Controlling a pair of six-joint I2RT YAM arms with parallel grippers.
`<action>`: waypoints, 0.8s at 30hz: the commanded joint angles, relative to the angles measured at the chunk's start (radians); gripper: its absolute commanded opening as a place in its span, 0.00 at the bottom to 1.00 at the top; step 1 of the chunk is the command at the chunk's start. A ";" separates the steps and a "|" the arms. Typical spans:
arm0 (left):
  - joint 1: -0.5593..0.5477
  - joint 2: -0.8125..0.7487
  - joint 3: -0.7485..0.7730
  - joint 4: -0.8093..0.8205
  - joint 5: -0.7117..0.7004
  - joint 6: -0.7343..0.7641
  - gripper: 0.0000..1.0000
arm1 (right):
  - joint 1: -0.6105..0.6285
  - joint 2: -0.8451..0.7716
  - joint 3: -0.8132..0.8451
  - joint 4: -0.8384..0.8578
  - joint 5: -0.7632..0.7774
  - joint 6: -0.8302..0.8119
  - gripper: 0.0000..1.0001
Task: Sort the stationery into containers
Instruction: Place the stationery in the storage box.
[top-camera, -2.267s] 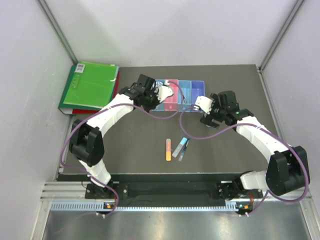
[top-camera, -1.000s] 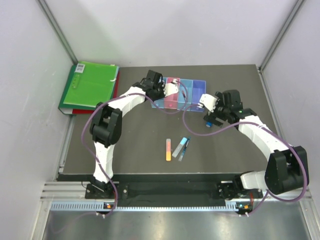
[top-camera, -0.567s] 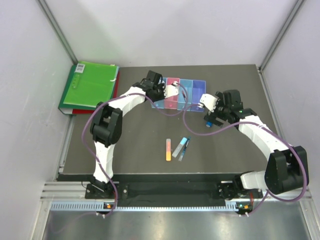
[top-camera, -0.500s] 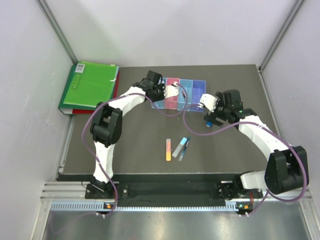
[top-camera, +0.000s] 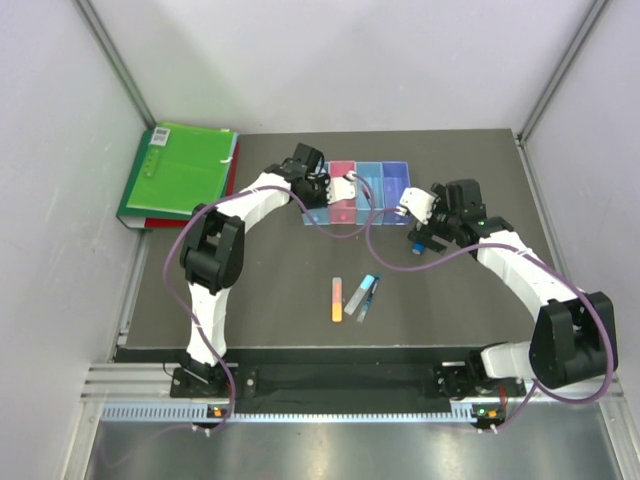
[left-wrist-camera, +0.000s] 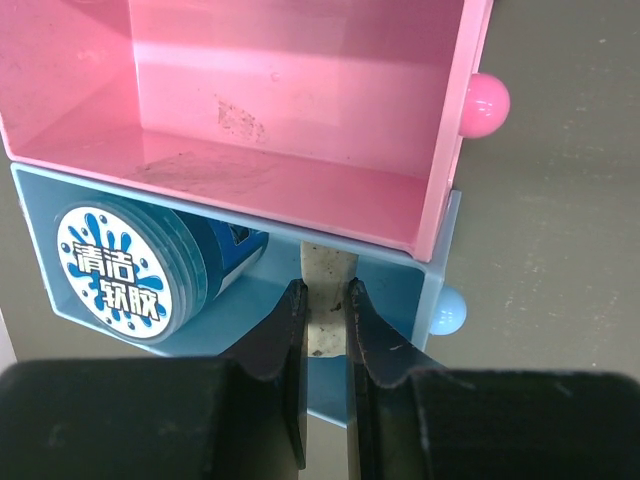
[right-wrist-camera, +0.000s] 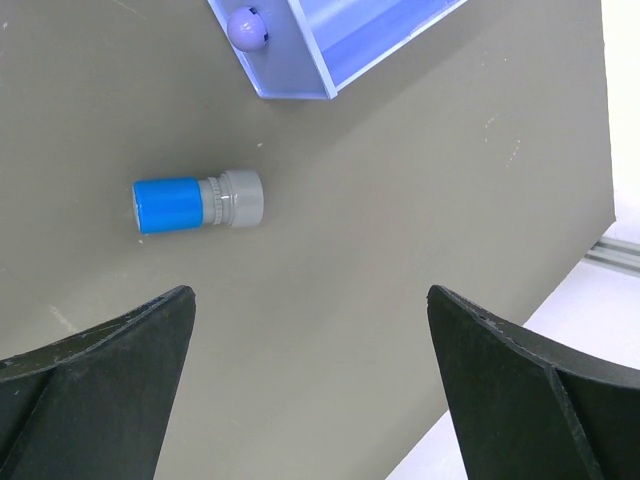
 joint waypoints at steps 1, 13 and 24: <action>0.002 -0.029 0.000 -0.004 -0.004 0.003 0.23 | -0.007 0.004 0.031 0.029 -0.010 -0.001 0.99; 0.014 -0.033 -0.015 0.126 -0.067 -0.040 0.57 | -0.007 -0.005 0.020 0.025 -0.010 -0.001 1.00; 0.014 -0.050 -0.101 0.223 -0.159 -0.025 0.58 | -0.008 -0.019 0.008 0.023 -0.010 -0.001 1.00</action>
